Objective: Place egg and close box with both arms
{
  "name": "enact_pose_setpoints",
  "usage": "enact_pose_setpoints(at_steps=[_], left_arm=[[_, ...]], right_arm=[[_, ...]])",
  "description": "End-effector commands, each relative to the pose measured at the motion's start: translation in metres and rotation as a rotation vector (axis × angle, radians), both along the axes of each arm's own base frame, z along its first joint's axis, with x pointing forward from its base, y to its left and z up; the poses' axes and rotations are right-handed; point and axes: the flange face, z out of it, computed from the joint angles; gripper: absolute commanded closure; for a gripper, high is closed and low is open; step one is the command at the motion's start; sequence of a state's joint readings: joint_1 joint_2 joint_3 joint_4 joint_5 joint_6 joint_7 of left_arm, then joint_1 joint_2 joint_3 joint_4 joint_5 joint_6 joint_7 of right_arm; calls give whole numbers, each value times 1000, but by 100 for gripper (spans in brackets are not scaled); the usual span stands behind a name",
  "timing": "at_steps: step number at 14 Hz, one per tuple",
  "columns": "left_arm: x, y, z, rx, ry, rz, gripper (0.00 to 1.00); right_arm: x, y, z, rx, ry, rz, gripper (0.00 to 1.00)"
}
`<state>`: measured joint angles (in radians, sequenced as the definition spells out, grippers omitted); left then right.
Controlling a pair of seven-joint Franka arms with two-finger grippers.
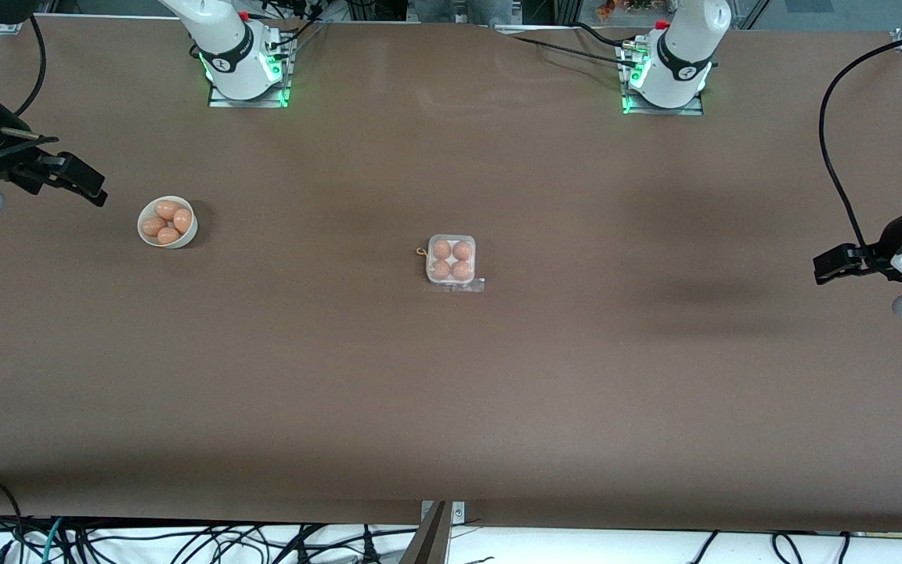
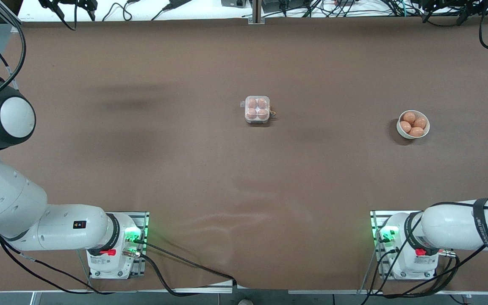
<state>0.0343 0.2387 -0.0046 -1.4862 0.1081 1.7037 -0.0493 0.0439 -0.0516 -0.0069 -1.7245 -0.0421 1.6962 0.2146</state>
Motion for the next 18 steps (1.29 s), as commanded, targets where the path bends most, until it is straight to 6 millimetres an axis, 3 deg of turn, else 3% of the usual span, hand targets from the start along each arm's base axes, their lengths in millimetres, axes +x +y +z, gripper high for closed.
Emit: enact_pose_setpoints(at_steps=[1,4,9,18], left_arm=[[-30,-7,-2,-5,-20,-29,0],[-39,-17,3,-115,-25,-7,0],[-49,-21,10,-121,-23,-9,0],[-49,-21,7,-111,18,-7,0]], right_arm=[[-3,2,3,14,-10,11,0],[-3,1,3,14,-10,9,0],[-3,1,3,14,-8,9,0],[-4,1,3,14,-7,9,0]])
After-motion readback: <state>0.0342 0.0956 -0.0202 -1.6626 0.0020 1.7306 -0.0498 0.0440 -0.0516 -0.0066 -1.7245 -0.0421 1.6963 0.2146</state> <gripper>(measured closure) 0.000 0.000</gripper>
